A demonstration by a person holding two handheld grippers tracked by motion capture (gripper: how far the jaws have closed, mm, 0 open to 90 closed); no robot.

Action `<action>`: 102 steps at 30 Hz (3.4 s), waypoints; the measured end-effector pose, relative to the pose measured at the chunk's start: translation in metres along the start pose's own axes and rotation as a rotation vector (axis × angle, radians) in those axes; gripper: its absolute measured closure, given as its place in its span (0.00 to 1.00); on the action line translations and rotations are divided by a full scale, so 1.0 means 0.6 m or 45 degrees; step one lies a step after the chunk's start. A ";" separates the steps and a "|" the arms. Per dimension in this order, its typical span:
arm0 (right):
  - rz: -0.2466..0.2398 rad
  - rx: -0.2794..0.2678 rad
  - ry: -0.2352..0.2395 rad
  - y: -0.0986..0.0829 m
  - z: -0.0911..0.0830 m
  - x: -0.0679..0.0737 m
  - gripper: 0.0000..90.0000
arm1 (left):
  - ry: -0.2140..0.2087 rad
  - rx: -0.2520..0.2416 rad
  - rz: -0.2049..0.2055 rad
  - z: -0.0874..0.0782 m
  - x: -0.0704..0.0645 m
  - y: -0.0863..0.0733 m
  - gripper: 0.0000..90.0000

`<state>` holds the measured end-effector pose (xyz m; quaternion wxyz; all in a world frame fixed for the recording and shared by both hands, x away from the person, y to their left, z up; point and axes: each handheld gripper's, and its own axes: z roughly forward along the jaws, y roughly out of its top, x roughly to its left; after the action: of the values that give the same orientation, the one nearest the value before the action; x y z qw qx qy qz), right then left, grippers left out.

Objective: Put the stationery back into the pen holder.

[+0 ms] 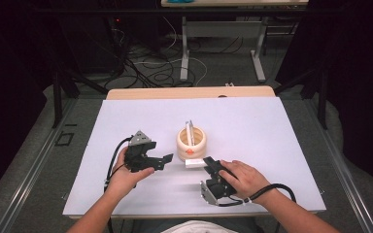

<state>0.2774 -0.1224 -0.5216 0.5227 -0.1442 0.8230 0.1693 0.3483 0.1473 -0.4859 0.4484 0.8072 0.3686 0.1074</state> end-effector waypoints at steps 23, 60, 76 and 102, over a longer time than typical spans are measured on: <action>-0.386 -0.021 0.068 0.022 0.005 0.027 0.75 | -0.112 0.176 0.265 0.004 -0.039 0.003 0.38; -0.715 -0.085 0.007 0.038 0.007 0.041 0.75 | -0.226 0.604 0.509 0.081 -0.121 0.024 0.62; -0.746 -0.100 0.004 0.038 0.007 0.048 0.75 | -0.211 0.719 0.528 0.102 -0.141 0.038 0.73; -0.718 -0.077 0.015 0.039 0.005 0.046 0.73 | -0.202 0.732 0.450 0.105 -0.139 0.039 0.77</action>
<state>0.2586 -0.1016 -0.5446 0.5398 -0.3838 0.7481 0.0408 0.3329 0.0414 -0.4900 0.2043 0.9577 0.2021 0.0121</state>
